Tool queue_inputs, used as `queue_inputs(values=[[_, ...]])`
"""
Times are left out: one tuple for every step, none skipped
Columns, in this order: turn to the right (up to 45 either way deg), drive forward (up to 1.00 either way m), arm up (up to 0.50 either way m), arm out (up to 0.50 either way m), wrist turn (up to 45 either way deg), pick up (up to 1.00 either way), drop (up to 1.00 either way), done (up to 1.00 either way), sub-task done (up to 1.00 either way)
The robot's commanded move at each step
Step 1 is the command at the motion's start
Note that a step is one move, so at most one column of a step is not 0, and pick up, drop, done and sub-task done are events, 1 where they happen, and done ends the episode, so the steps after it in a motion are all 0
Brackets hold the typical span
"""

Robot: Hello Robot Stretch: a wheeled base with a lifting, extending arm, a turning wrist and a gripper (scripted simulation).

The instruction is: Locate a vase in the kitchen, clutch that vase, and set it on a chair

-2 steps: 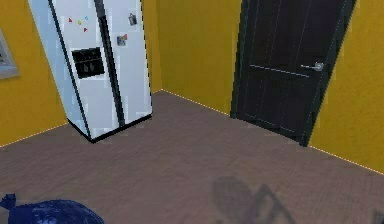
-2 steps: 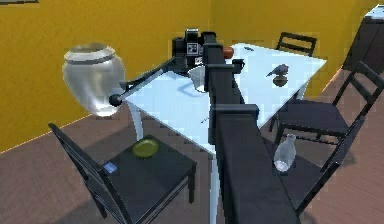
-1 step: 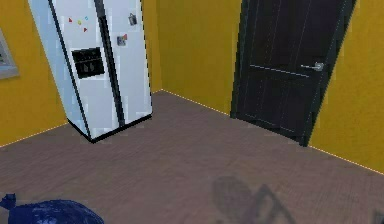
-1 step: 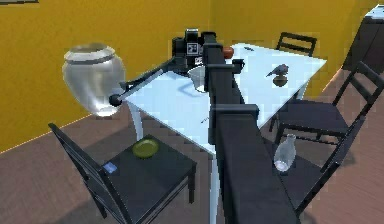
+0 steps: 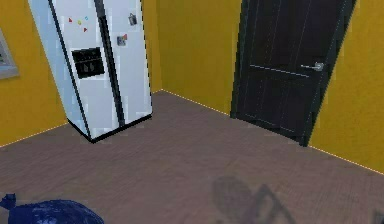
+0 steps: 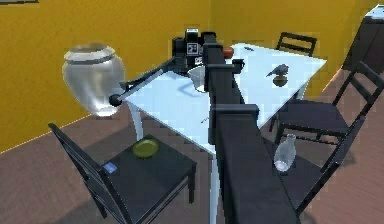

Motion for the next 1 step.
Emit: queue_inputs(values=[[0.0,0.00,0.00,0.00,0.0,0.00,1.00,0.00,0.00]])
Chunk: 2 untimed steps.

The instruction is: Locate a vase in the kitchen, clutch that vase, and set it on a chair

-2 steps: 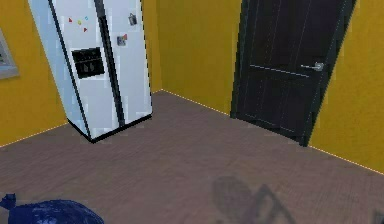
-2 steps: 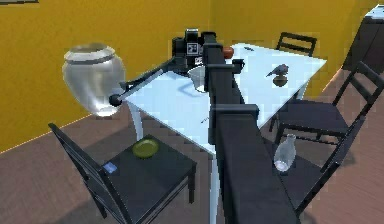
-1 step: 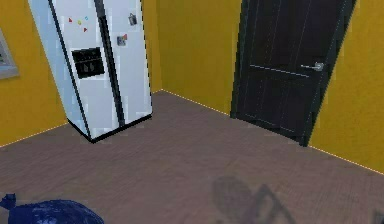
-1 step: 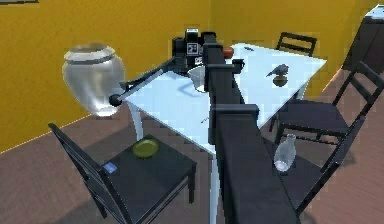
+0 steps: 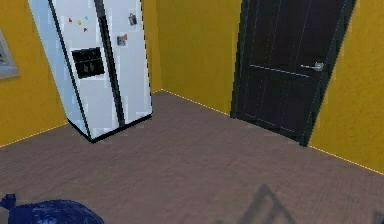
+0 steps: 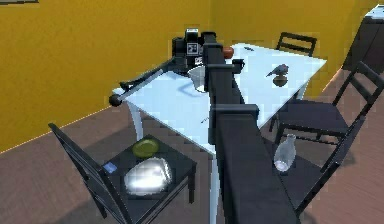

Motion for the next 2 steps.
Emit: queue_inputs(values=[[0.0,0.00,0.00,-0.10,0.0,0.00,0.00,0.00,0.00],[0.0,0.00,0.00,0.00,0.0,0.00,0.00,1.00,0.00]])
